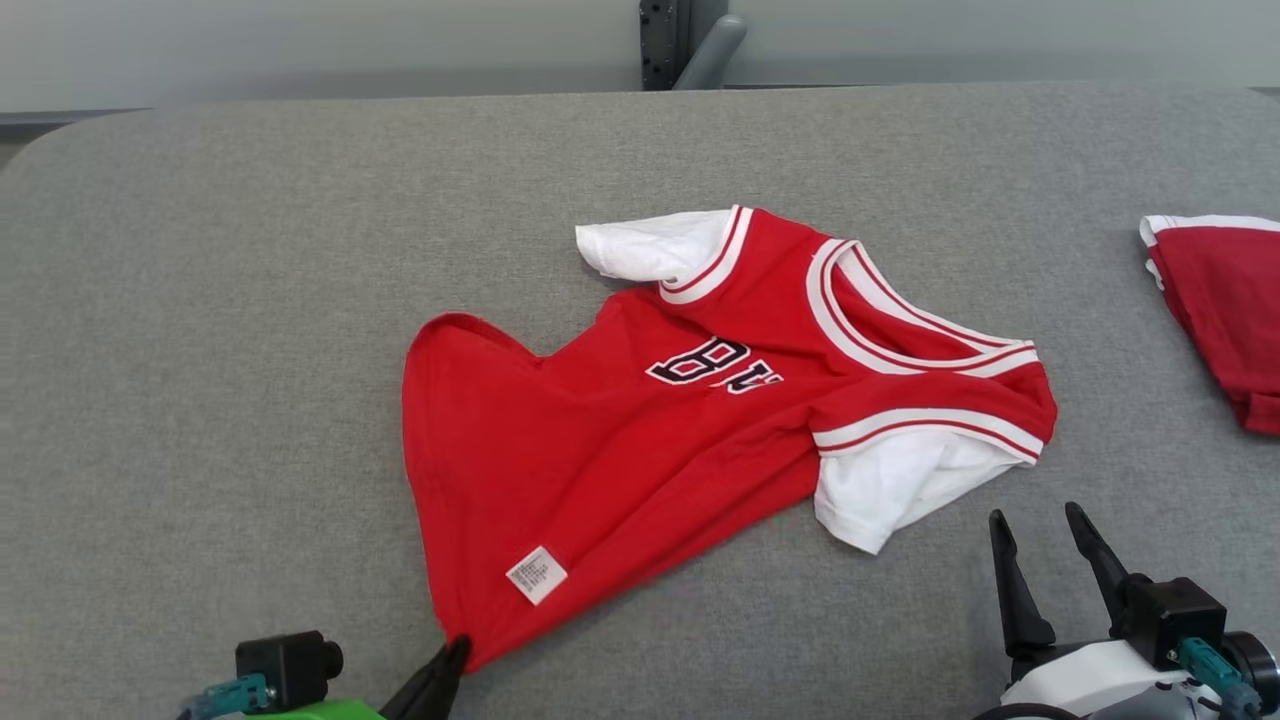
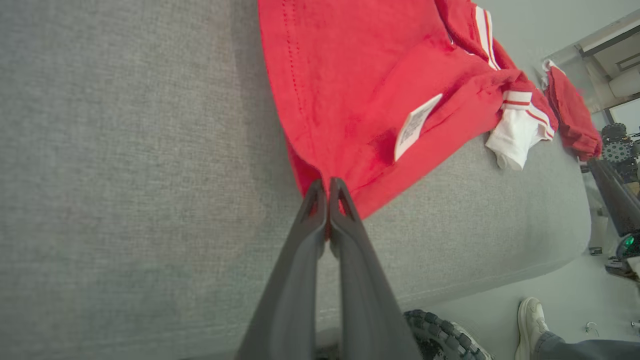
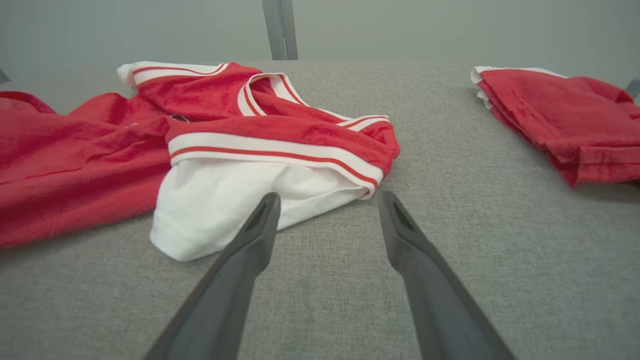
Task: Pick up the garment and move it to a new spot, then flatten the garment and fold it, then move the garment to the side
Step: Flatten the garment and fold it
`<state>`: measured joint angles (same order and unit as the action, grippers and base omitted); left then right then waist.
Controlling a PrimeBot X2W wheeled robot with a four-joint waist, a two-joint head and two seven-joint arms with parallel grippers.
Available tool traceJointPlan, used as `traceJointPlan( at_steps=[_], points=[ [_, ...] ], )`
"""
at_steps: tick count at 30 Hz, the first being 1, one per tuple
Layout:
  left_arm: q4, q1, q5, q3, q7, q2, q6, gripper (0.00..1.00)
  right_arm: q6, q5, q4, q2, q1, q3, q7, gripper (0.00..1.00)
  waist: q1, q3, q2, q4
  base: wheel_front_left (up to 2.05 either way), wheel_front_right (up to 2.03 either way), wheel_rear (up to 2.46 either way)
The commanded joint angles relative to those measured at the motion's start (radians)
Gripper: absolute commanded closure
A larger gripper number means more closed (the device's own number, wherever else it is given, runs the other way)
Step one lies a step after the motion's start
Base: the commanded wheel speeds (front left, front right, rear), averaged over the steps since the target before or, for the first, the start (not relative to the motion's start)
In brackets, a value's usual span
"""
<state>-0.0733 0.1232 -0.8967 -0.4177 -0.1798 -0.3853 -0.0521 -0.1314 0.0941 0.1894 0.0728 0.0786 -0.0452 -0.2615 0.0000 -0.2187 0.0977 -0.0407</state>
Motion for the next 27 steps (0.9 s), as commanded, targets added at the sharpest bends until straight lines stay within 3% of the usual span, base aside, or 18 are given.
traceJointPlan(
  at_steps=[1,11,13,14,18,24,27],
  points=[
    [0.037,0.015,-0.013,-0.016,-0.001,0.021,0.012,1.0,0.001,0.005,0.007,0.004,-0.008,0.003,-0.001,0.0,0.0,0.004,-0.0002,-0.025,0.0,0.0,0.0],
    [0.225,-0.017,0.024,-0.044,0.068,0.072,0.03,1.0,0.001,0.01,0.021,0.001,0.002,0.013,-0.001,0.0,0.0,0.012,-0.0002,-0.017,0.0,0.0,0.0],
    [0.254,-0.014,0.035,-0.039,0.112,0.089,0.026,0.49,0.001,0.011,0.024,-0.002,0.009,0.013,-0.001,0.0,0.0,0.017,-0.0002,-0.004,0.0,0.0,0.0],
    [0.261,-0.012,0.037,-0.038,0.124,0.097,0.023,0.0,0.001,0.011,0.024,-0.004,0.011,0.011,-0.001,0.0,0.0,0.019,-0.0002,0.0,0.0,0.0,0.0],
    [0.268,-0.006,0.065,-0.032,0.172,0.105,0.001,0.0,0.001,0.009,0.022,-0.008,0.021,0.009,-0.001,0.0,0.0,0.034,-0.0002,0.016,0.0,0.0,0.0],
    [0.185,0.021,0.122,0.052,0.339,0.103,-0.093,0.0,0.001,0.008,-0.007,-0.013,0.042,-0.013,-0.001,0.0,0.0,0.083,-0.0002,0.031,0.0,0.0,0.0],
    [0.145,0.034,0.164,0.083,0.407,0.1,-0.119,0.0,0.001,0.003,-0.026,-0.015,0.056,-0.03,-0.001,0.0,0.0,0.112,-0.0002,0.033,0.0,0.0,0.0]
  ],
)
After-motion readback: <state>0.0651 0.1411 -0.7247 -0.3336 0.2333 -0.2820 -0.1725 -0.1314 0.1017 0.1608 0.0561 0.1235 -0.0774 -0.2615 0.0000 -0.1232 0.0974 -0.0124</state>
